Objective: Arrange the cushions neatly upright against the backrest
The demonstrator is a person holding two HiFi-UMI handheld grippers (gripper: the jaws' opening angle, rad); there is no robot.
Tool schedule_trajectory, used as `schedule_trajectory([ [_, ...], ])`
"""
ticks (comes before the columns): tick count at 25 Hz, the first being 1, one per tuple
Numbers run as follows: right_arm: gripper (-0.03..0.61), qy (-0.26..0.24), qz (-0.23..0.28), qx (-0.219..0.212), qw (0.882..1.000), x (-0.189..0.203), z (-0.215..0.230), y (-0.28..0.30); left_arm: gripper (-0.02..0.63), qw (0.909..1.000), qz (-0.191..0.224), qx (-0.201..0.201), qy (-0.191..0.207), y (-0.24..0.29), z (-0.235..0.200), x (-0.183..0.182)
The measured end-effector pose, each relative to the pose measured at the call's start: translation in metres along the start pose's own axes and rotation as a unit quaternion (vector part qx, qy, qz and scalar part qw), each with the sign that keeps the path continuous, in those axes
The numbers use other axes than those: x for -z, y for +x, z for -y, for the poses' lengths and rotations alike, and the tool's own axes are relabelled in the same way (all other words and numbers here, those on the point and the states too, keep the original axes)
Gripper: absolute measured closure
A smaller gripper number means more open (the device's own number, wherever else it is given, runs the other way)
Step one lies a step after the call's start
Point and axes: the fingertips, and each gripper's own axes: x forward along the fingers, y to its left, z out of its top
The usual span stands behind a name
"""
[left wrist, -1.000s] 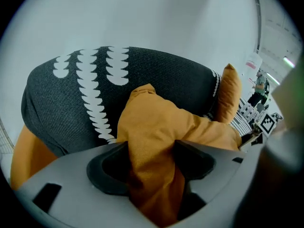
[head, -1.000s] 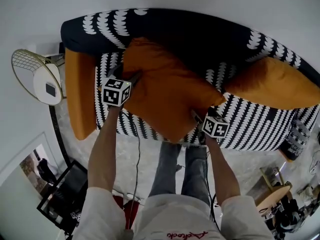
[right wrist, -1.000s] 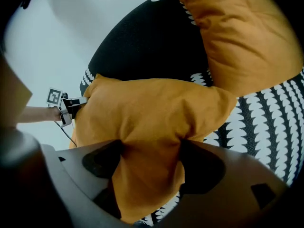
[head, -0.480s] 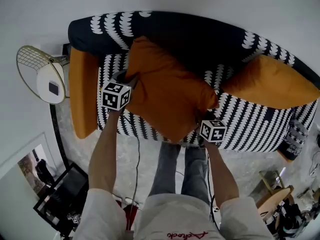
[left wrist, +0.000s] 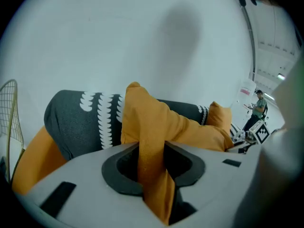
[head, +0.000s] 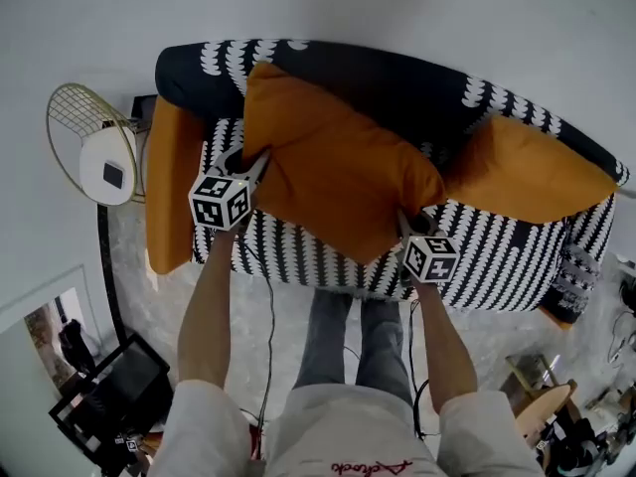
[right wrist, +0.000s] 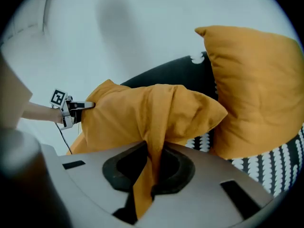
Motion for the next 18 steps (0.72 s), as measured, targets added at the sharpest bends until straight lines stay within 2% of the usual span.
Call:
schedule_trajectory([
  [7, 0.518, -0.073, 0.055, 0.013, 0.996, -0.097, 0.020, -0.021, 0.474, 0.9973, 0.068, -0.007, -0.027, -0.009, 0.017, -0.055],
  [13, 0.518, -0.149, 0.092, 0.026, 0.984, -0.177, 0.024, -0.027, 0.469, 0.9930, 0.103, -0.006, -0.057, -0.015, 0.019, -0.071],
  [15, 0.517, -0.165, 0.099, 0.029, 0.981, -0.193, 0.028, -0.026, 0.466, 0.9925, 0.104, -0.005, -0.065, -0.011, 0.020, -0.068],
  [18, 0.515, -0.165, 0.096, 0.029, 0.981, -0.191, 0.034, -0.019, 0.459, 0.9928, 0.094, -0.008, -0.075, -0.003, 0.018, -0.053],
])
